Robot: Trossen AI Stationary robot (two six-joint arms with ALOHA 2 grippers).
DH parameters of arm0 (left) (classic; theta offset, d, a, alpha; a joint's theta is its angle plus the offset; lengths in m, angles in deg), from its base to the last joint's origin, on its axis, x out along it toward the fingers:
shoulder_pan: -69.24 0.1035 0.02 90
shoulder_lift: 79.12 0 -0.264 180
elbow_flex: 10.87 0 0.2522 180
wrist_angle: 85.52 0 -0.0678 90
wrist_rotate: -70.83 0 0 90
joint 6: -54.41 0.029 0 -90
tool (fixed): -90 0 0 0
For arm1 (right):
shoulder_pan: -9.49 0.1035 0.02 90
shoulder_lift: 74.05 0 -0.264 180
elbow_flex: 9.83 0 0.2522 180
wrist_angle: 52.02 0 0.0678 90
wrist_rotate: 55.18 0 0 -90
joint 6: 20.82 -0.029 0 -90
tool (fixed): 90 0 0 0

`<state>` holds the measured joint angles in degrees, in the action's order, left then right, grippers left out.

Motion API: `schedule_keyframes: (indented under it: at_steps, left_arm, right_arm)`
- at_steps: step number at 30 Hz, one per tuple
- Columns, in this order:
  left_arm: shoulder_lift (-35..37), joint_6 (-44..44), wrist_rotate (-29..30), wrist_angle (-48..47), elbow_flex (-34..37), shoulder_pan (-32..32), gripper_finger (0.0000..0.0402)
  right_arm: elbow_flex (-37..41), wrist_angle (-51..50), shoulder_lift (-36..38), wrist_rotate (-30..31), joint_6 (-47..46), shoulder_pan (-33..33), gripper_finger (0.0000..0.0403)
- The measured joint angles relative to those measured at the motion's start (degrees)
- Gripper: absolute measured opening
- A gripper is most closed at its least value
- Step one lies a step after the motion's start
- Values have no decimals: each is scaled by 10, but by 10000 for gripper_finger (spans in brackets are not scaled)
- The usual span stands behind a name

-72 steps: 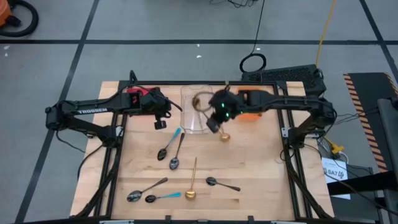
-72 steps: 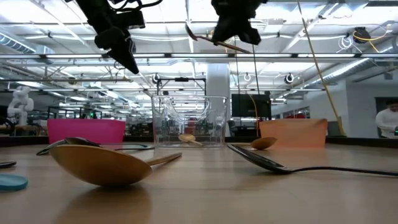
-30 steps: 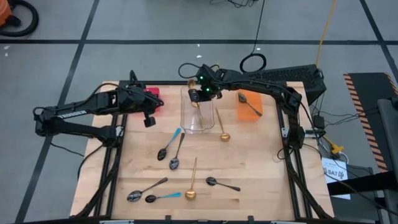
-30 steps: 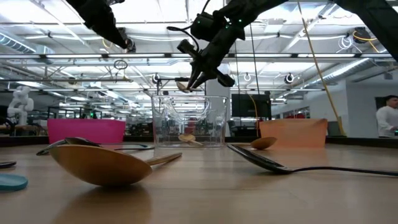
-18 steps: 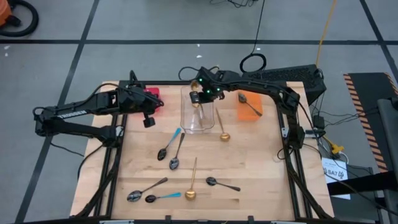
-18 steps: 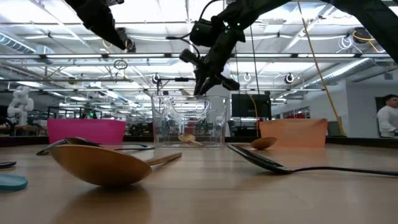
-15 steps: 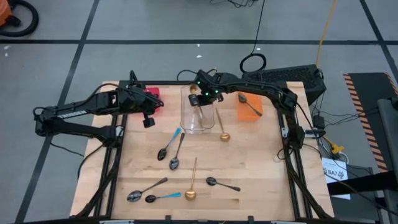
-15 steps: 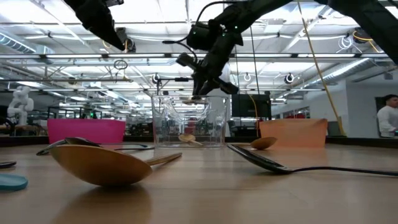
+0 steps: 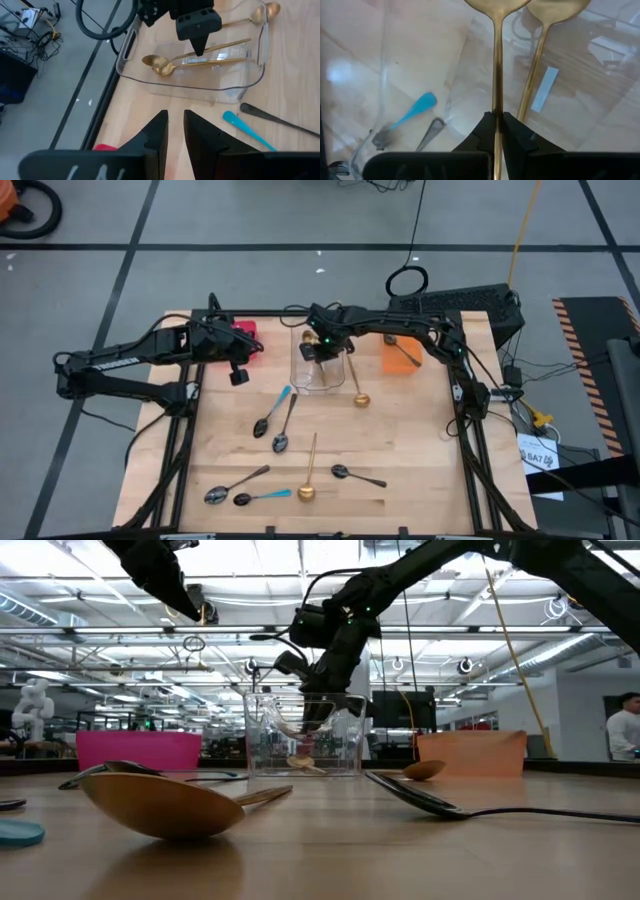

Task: Sort silverware by color (type)
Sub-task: Put the gold spoon into the transparent bin

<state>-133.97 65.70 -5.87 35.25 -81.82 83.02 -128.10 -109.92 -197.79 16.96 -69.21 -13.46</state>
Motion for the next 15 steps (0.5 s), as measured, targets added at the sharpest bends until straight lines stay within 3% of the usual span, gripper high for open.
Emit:
schedule_keyframes:
  at_steps: [10,15]
  left_arm:
    - [0,0,0,0,0,0,69]
    - [0,0,0,-3,0,0,69]
  right_arm:
    - [0,2,0,30,-20,-3,11]
    - [0,-1,0,42,-32,-2,33]
